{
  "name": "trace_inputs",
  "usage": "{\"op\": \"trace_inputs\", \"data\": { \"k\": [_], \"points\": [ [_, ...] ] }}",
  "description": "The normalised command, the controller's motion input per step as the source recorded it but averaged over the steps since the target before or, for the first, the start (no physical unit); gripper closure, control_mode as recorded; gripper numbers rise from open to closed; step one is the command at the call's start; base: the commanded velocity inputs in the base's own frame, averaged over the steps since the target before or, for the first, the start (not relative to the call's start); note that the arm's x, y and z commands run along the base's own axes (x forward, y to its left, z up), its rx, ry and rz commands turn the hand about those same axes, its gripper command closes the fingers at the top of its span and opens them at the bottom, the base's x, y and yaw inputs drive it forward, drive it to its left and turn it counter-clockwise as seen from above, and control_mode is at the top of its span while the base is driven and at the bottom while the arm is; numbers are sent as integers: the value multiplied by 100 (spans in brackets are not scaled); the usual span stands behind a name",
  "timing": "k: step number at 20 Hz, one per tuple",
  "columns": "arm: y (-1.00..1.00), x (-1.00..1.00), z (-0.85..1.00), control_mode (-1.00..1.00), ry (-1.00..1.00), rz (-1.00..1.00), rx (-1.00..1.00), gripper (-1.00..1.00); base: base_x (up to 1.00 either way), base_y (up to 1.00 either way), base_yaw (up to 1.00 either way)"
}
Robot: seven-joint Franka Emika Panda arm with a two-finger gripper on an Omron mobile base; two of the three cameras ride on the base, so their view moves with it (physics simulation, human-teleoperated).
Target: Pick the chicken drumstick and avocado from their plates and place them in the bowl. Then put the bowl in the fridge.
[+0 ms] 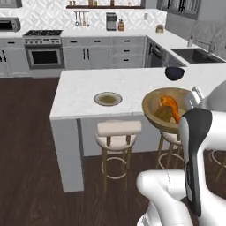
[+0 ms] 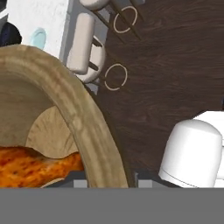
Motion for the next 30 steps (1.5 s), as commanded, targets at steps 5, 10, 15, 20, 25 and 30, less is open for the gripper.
{"op": "trace_inputs", "data": {
  "k": [5, 10, 15, 20, 25, 30],
  "points": [
    [0, 0, 0, 100, 0, 0, 0, 100, -52, 100, 33],
    [0, 0, 0, 100, 0, 0, 0, 100, -4, 100, 27],
    [0, 0, 0, 100, 0, 0, 0, 100, 97, 100, 2],
    [0, 0, 0, 100, 0, 0, 0, 100, 100, 100, 0],
    [0, 0, 0, 100, 0, 0, 0, 100, 100, 100, 0],
    [0, 0, 0, 100, 0, 0, 0, 100, 100, 100, -2]
  ]
}}
